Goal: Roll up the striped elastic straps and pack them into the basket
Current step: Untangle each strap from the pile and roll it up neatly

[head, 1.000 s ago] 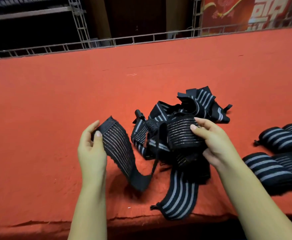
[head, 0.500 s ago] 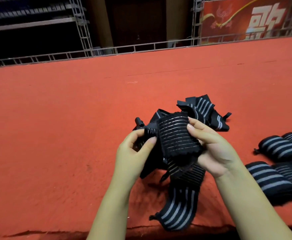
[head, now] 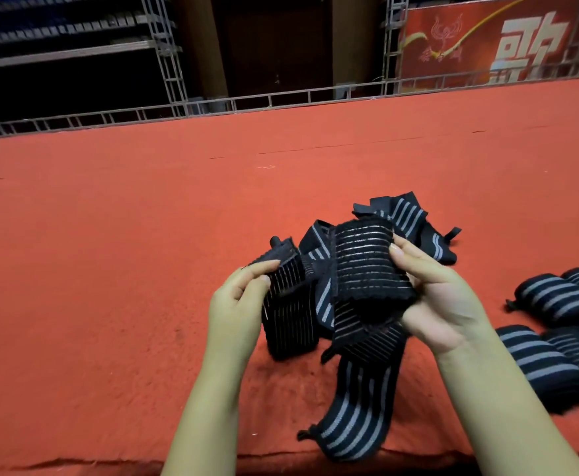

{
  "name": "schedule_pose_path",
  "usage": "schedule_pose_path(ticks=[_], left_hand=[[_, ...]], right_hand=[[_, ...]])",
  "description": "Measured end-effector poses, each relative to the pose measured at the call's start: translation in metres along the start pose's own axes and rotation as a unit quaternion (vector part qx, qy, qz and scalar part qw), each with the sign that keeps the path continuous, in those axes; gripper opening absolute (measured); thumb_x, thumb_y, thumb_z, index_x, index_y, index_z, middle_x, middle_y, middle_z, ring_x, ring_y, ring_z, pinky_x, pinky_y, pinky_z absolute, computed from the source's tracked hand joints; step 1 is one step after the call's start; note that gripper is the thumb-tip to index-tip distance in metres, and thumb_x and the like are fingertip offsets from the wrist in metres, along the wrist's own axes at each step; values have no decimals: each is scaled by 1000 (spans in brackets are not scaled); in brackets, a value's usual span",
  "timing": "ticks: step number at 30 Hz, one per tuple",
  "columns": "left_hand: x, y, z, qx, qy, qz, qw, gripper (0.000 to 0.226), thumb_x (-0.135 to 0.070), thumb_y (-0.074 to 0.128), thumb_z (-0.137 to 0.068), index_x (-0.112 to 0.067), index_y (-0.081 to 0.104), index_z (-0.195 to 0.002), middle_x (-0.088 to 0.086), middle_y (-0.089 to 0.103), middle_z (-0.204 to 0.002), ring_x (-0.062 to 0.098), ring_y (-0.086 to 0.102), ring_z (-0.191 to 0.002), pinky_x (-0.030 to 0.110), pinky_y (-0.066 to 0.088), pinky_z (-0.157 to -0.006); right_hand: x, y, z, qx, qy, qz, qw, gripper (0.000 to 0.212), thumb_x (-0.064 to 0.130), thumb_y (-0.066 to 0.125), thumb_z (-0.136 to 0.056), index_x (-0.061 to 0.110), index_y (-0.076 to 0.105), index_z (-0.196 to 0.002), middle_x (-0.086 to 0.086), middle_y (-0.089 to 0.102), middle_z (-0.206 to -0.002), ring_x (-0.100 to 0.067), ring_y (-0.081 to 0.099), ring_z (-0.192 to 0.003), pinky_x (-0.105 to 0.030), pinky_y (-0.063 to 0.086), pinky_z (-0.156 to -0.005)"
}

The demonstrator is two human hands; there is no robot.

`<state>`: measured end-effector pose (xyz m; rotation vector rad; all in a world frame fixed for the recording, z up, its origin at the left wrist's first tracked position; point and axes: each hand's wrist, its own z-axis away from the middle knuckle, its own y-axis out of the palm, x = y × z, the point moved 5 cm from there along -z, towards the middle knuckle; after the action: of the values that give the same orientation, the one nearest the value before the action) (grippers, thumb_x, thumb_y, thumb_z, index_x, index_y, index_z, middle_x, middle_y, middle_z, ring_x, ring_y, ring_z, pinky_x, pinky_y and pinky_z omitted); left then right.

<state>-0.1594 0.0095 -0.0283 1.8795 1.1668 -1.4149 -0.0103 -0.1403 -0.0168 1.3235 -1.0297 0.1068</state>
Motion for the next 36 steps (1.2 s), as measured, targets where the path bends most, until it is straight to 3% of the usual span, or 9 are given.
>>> schedule_pose_path(ticks=[7, 11, 14, 19, 25, 28, 30, 33, 36], left_hand=[[-13, -7, 2, -58, 37, -18, 997, 27, -8, 70, -86, -34, 71, -91, -8, 72, -97, 5, 63, -89, 20, 46, -77], [-29, 8, 14, -17, 34, 11, 999, 12, -22, 65, -91, -26, 75, -85, -15, 73, -81, -2, 62, -75, 20, 45, -72], [-31, 19, 19, 26, -10, 42, 999, 32, -53, 63, -86, -25, 78, -82, -10, 75, -83, 8, 68, -83, 35, 52, -79], [-35, 29, 23, 58, -53, 67, 995, 52, -69, 56, -81, -22, 78, -81, -2, 77, -87, 14, 72, -89, 46, 55, -87], [-38, 27, 27, 84, -96, 137, 982, 54, -63, 48, -72, -17, 77, -79, -2, 76, -86, 6, 70, -78, 25, 55, -65], [-37, 24, 26, 65, -101, 148, 982, 36, -35, 59, -90, -21, 72, -59, -4, 63, -66, 4, 61, -63, 22, 50, -54], [-34, 19, 24, 36, -99, 154, 982, 47, -11, 55, -94, -23, 70, -52, -7, 57, -57, 2, 54, -54, 19, 44, -46], [-33, 10, 20, -10, -72, 172, 982, 45, -5, 52, -96, -16, 68, -56, -7, 59, -57, 3, 54, -53, 21, 44, -48], [-33, -2, 14, -59, -39, 204, 976, 33, -6, 52, -97, -14, 68, -68, -8, 65, -64, 3, 58, -60, 20, 48, -53]], right_hand=[[6, 12, 8, -13, -12, 1, 1000, 32, 7, 66, -63, 8, 76, -93, -12, 72, -96, -22, 72, -83, -33, 59, -67], [6, 15, 8, -24, -60, 60, 996, 35, 7, 55, -78, 8, 61, -113, -10, 70, -101, -20, 69, -88, -34, 59, -75], [4, 20, 10, -35, -106, 126, 986, 40, 9, 59, -76, 7, 59, -116, -9, 69, -98, -19, 67, -88, -32, 59, -78], [-8, 37, 19, 12, -177, 251, 952, 27, 5, 68, -79, 14, 63, -103, 4, 71, -94, -11, 66, -91, -22, 54, -78], [-30, 56, 31, 75, -257, 523, 809, 34, 4, 55, -83, 24, 62, -109, 15, 65, -110, -6, 59, -111, -19, 44, -95], [-38, 62, 34, 86, -305, 606, 730, 33, 10, 55, -79, 19, 61, -110, 14, 63, -110, -4, 54, -110, -18, 40, -96], [-41, 65, 34, 88, -328, 637, 692, 33, 18, 56, -78, 23, 58, -111, 15, 60, -110, -4, 53, -109, -23, 40, -96], [-43, 62, 33, 77, -330, 670, 660, 30, 33, 62, -81, 29, 58, -111, 14, 57, -104, -9, 53, -102, -34, 43, -91], [-39, 57, 34, 47, -309, 672, 671, 29, 47, 59, -82, 30, 63, -105, 19, 55, -90, -2, 53, -91, -26, 43, -86]])
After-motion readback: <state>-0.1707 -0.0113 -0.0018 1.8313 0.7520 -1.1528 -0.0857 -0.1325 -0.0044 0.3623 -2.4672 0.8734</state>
